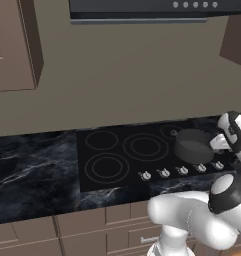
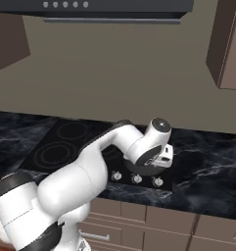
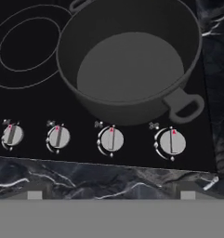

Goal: Turn on the front right burner of the stove.

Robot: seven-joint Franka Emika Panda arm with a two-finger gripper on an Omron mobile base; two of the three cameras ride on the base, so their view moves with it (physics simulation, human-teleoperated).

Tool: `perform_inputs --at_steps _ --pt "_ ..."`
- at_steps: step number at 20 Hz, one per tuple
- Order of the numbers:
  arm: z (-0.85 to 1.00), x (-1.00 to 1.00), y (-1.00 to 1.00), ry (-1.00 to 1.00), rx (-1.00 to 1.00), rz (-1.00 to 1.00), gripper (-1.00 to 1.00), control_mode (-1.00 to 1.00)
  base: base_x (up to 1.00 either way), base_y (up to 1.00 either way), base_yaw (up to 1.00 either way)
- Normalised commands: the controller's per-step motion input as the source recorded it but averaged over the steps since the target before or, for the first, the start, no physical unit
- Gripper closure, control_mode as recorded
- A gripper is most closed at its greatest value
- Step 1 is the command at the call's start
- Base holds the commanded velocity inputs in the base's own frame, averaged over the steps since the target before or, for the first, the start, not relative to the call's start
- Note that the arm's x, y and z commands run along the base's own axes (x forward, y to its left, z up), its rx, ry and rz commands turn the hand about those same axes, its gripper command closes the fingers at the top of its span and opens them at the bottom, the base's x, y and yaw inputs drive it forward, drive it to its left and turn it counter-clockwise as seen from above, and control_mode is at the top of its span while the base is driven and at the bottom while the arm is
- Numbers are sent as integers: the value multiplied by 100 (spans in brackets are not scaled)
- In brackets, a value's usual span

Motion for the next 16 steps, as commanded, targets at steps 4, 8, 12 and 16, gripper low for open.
perform_inputs --at_steps 4,8,12,16 --pt "-59 7 -31 3 0 0 -100 -100 0 0 0" --pt "-68 10 -27 0 -1 0 -100 -100 0 0 0" --pt "-69 14 -11 0 -3 0 -100 -100 0 0 0" --pt "-42 22 -11 0 -3 0 -100 -100 0 0 0"
